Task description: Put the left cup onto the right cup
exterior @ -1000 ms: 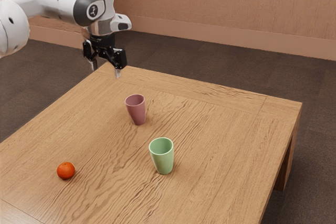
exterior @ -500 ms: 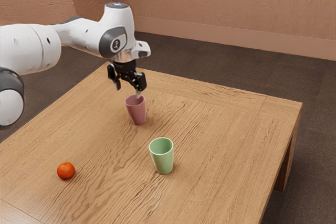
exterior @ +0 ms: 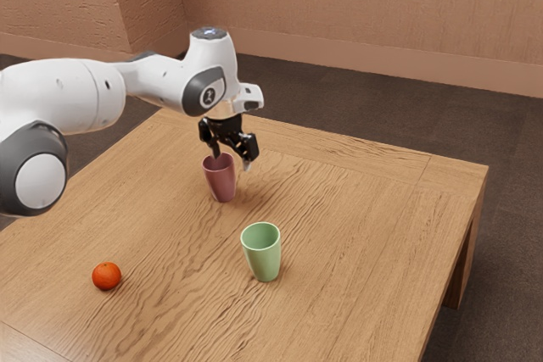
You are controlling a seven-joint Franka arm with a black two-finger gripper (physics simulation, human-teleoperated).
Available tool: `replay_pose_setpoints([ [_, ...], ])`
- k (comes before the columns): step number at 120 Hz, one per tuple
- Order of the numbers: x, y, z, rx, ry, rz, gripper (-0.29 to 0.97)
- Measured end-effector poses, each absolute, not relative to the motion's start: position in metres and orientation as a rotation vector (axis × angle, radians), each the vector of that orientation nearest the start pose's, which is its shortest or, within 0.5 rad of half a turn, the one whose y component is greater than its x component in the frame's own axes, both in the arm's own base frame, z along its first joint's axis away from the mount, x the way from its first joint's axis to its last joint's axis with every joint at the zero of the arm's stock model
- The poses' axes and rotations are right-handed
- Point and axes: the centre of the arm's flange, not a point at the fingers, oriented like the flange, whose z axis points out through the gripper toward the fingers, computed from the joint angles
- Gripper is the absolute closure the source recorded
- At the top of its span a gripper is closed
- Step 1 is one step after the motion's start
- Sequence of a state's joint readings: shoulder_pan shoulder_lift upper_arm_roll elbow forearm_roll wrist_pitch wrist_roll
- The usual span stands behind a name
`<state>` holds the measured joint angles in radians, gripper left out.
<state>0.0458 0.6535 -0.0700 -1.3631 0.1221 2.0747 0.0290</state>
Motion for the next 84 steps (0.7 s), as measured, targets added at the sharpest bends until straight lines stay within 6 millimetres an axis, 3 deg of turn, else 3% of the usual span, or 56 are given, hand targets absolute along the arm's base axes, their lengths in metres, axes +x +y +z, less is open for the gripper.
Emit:
replay_pose_setpoints([
  [58, 0.739, 0.002, 0.312, -3.072, 0.158, -0.104, 0.01],
  [84, 0.741, 0.004, 0.303, -3.073, 0.159, -0.114, 0.2],
])
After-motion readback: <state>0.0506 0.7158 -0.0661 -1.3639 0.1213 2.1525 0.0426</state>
